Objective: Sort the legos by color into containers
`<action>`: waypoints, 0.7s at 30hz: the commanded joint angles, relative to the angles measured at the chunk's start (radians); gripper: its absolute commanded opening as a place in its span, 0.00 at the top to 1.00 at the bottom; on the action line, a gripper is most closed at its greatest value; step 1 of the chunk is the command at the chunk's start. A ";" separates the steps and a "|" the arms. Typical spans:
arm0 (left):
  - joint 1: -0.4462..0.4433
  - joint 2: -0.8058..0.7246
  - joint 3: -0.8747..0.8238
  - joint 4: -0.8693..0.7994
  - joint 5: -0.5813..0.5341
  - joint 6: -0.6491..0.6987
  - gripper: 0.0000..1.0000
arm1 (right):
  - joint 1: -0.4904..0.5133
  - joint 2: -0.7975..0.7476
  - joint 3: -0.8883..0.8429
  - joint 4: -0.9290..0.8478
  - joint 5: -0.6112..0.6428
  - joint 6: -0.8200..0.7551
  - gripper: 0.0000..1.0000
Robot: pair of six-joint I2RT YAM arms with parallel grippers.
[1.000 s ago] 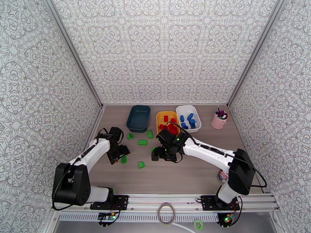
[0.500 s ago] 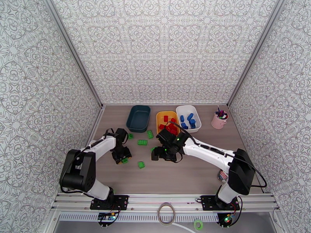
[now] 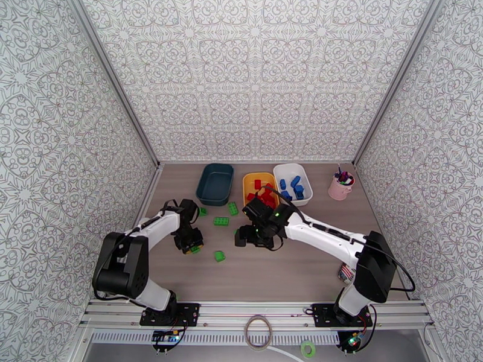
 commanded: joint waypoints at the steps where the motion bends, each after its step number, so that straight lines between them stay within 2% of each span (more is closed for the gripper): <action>1: -0.006 -0.056 0.083 -0.023 0.057 0.034 0.67 | -0.036 0.014 0.045 -0.013 0.007 -0.015 0.18; 10: -0.001 0.003 0.348 0.034 0.217 0.046 0.67 | -0.137 0.055 0.106 0.036 -0.081 -0.029 0.18; 21: 0.018 0.322 0.732 0.044 0.238 0.036 0.68 | -0.218 0.078 0.182 -0.026 -0.082 -0.063 0.18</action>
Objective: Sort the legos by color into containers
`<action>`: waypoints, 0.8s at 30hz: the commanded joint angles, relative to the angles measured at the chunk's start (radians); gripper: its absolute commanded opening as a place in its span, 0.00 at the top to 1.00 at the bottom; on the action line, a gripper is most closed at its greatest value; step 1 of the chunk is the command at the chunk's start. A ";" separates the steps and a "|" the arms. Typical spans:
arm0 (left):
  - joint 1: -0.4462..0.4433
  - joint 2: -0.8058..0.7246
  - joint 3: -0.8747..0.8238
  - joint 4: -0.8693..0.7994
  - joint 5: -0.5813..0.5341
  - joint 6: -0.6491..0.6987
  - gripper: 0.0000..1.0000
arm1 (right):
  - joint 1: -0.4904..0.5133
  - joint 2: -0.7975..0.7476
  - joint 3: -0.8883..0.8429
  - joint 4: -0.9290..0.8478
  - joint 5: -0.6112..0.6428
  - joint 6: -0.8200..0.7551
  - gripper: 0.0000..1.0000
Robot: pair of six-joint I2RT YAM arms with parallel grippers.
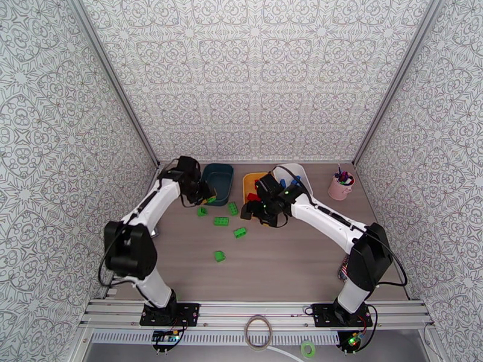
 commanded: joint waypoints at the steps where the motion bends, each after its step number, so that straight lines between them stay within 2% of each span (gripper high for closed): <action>1: 0.014 0.088 0.105 0.003 0.014 0.002 0.67 | -0.022 0.002 0.033 -0.041 -0.005 -0.026 0.18; 7: 0.022 0.248 0.295 -0.045 -0.022 0.013 0.61 | -0.040 -0.011 0.035 -0.067 0.014 -0.033 0.18; 11: 0.015 0.305 0.378 -0.081 -0.034 0.035 0.35 | -0.045 -0.010 0.035 -0.089 0.027 -0.046 0.18; 13: 0.006 0.301 0.391 -0.093 -0.044 0.047 0.26 | -0.047 -0.010 0.034 -0.097 0.034 -0.054 0.18; 15: -0.005 0.285 0.383 -0.103 -0.066 0.057 0.23 | -0.048 -0.010 0.029 -0.099 0.037 -0.057 0.18; 18: -0.022 0.248 0.344 -0.110 -0.070 0.071 0.23 | -0.048 -0.001 0.020 -0.096 0.029 -0.070 0.18; 24: -0.071 0.126 0.232 -0.116 -0.149 0.088 0.23 | -0.048 0.009 0.007 -0.100 0.020 -0.092 0.18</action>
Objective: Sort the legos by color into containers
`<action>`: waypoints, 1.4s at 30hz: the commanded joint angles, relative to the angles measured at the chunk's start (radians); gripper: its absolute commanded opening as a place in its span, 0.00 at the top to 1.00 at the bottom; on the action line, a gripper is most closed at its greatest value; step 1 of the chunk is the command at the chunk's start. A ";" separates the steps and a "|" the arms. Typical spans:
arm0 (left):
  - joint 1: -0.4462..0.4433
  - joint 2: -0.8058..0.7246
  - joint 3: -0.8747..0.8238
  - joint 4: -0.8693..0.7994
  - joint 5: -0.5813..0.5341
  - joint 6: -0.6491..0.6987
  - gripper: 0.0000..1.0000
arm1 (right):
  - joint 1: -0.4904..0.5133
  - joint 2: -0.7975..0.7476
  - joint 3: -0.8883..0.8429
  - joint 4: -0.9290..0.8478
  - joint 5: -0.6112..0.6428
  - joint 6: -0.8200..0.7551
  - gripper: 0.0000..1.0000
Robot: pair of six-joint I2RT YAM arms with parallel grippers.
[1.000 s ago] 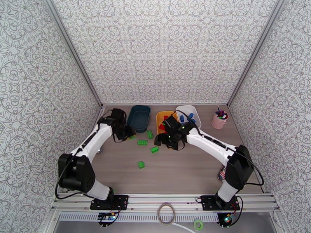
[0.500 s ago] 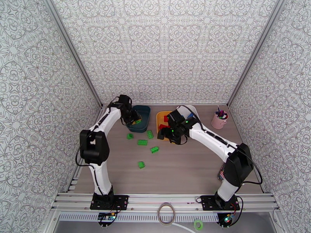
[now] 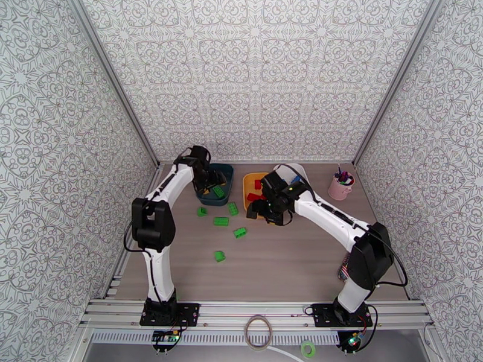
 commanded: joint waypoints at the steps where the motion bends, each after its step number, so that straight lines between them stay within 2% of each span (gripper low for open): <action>1: -0.035 -0.124 -0.062 -0.031 -0.064 0.032 0.23 | -0.010 0.005 -0.006 -0.023 0.006 -0.027 0.18; 12: -0.167 -0.342 -0.378 -0.002 -0.126 0.006 0.20 | -0.010 -0.095 -0.168 0.000 0.021 0.004 0.15; 19: -0.283 -0.390 -0.520 0.065 -0.118 -0.053 0.19 | -0.007 -0.206 -0.308 0.008 0.029 0.030 0.13; 23: -0.350 -0.366 -0.552 0.102 -0.116 -0.079 0.18 | -0.005 -0.284 -0.385 0.008 0.037 0.053 0.12; 27: -0.399 -0.303 -0.540 0.124 -0.120 -0.042 0.18 | -0.001 -0.361 -0.451 0.004 0.041 0.085 0.12; 35: -0.432 -0.163 -0.478 0.077 -0.180 0.123 0.21 | 0.002 -0.479 -0.516 -0.028 0.066 0.129 0.12; 42: -0.453 -0.073 -0.418 0.080 -0.218 0.199 0.27 | 0.002 -0.516 -0.524 -0.044 0.078 0.150 0.12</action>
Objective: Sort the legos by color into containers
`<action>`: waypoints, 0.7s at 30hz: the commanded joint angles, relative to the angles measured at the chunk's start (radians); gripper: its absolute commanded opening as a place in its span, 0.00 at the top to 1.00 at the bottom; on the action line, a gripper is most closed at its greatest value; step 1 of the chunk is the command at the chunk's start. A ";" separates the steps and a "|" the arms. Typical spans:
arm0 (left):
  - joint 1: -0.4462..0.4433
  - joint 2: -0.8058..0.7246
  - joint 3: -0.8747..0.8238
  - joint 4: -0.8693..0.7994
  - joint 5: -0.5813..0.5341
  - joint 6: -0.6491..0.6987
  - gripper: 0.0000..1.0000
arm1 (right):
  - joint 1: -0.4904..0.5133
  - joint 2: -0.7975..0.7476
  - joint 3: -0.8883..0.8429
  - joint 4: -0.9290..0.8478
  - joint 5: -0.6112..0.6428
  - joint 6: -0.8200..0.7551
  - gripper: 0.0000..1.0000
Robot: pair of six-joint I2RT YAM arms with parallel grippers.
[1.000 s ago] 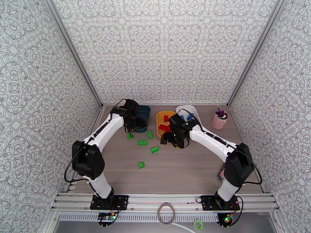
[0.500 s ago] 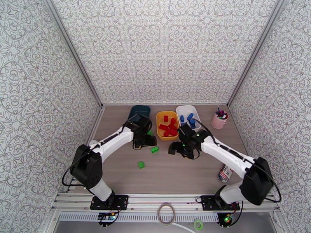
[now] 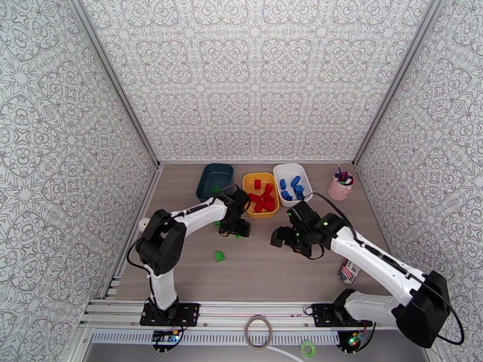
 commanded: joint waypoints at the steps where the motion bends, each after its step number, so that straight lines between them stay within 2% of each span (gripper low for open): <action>1: -0.012 0.050 0.064 -0.008 -0.045 0.068 0.28 | 0.004 -0.015 -0.012 -0.021 0.025 0.024 0.12; 7: -0.011 0.118 0.124 -0.022 -0.044 0.107 0.39 | 0.004 0.021 0.031 -0.046 0.032 0.005 0.12; 15: -0.014 0.099 0.086 0.005 -0.014 0.107 0.48 | 0.004 0.064 0.067 -0.031 0.030 0.002 0.12; 17: -0.016 0.086 0.069 0.009 -0.010 0.100 0.48 | 0.004 0.071 0.069 -0.024 0.029 0.002 0.12; 21: -0.027 0.064 0.038 0.016 -0.007 0.092 0.39 | 0.004 0.081 0.069 -0.006 0.024 0.005 0.12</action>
